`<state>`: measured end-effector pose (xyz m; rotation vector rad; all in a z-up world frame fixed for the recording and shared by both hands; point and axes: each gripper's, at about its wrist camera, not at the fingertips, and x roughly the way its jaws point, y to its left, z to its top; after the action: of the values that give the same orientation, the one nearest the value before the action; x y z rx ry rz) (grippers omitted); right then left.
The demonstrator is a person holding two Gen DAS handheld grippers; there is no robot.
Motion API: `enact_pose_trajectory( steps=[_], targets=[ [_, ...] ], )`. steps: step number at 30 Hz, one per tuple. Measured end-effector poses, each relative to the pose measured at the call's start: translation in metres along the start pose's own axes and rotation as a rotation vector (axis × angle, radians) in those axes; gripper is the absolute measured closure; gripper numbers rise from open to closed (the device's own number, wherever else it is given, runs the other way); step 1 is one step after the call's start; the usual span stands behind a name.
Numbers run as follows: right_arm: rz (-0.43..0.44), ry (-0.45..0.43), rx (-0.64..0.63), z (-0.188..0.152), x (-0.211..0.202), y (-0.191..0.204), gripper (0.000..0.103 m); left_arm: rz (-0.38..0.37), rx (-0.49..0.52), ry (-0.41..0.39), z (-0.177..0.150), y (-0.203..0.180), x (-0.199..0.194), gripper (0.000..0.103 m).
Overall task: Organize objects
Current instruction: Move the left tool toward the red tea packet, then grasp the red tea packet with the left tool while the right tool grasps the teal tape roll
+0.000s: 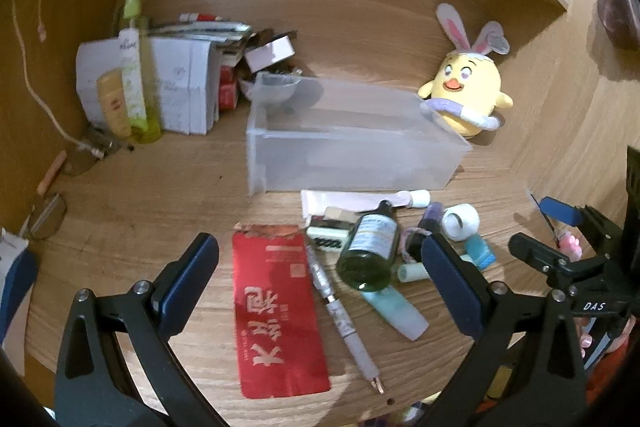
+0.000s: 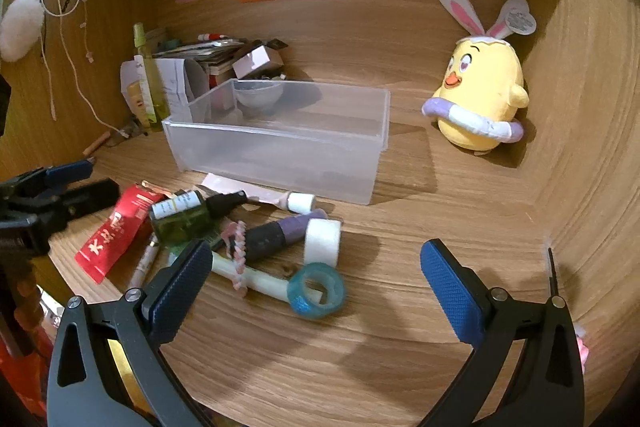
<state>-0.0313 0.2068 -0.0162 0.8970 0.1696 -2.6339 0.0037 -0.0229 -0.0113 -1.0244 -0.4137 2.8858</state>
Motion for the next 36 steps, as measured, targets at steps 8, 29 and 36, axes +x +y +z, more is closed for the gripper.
enact_pose_trajectory(
  steps=[8,29,36],
  targets=[
    [-0.015,0.036,0.026,-0.009,0.011,-0.017,0.000,0.097,0.011,0.002,-0.007,0.022,0.014,0.000],
    [0.135,0.179,0.155,-0.025,0.059,-0.039,0.041,0.164,-0.008,0.177,-0.010,0.039,0.065,0.022],
    [0.145,0.186,0.176,-0.023,0.059,-0.045,0.054,0.183,-0.007,0.162,-0.007,0.041,0.068,0.041]
  ],
)
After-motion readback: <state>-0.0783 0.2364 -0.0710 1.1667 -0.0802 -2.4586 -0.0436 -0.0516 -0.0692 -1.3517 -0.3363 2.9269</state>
